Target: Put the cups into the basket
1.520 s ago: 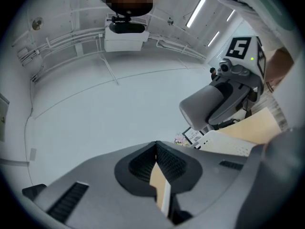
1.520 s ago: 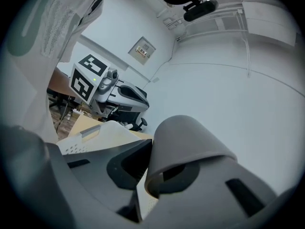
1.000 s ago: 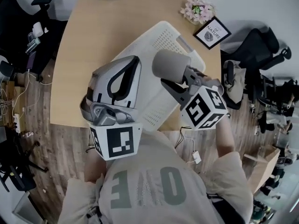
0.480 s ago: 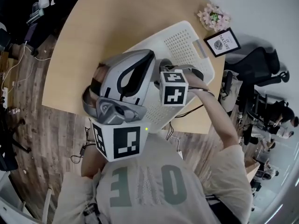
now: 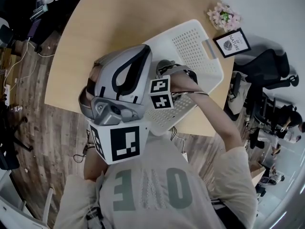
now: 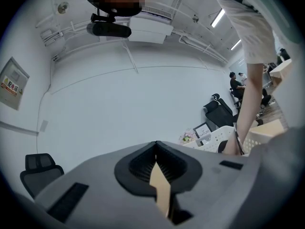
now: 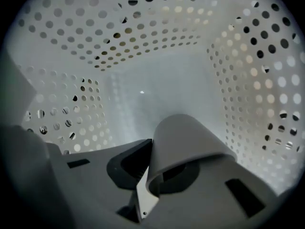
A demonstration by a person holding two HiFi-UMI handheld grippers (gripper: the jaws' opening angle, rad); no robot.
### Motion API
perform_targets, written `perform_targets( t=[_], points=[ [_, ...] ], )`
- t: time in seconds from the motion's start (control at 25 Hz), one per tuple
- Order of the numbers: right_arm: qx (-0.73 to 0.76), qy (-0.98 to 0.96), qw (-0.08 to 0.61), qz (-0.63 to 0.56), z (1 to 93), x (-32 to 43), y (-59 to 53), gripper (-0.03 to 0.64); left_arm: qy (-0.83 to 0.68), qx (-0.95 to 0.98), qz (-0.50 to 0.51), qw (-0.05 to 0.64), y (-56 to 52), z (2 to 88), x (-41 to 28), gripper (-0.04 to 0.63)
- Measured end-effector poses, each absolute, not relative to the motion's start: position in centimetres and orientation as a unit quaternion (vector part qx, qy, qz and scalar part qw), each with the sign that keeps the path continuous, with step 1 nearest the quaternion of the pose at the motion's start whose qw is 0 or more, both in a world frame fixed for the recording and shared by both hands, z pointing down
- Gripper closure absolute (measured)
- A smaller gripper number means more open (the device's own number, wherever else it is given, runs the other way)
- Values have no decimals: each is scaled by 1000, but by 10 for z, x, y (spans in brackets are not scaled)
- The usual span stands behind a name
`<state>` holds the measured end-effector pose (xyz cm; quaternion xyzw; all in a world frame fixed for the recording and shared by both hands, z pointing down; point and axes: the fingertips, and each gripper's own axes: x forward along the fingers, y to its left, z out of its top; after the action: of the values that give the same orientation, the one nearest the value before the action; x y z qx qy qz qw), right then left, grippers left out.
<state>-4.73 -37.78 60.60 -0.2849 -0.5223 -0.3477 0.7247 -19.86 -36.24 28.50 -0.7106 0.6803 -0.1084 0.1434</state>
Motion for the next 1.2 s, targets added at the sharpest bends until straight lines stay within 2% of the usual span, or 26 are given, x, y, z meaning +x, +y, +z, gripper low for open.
perform_targets(
  t=[0.48, 0.52, 0.76, 0.96, 1.04, 1.2],
  points=[
    [-246, -545, 713, -366, 603, -57, -378, 556, 670, -718, -112, 149, -364, 283, -190, 586],
    [-241, -548, 713, -366, 599, -58, -378, 529, 669, -719, -114, 151, -364, 282, -189, 586],
    [-211, -578, 685, -389, 547, -64, -376, 526, 664, -721, -122, 155, -361, 278, -187, 586],
    [-118, -646, 626, -419, 468, -87, -383, 536, 654, -728, -121, 168, -363, 269, -181, 586],
    [-53, -682, 585, -436, 430, -99, -393, 607, 647, -732, -120, 177, -366, 264, -175, 586],
    [90, -764, 481, -421, 354, -109, -408, 618, 630, -741, -122, 198, -370, 251, -162, 586]
  ],
)
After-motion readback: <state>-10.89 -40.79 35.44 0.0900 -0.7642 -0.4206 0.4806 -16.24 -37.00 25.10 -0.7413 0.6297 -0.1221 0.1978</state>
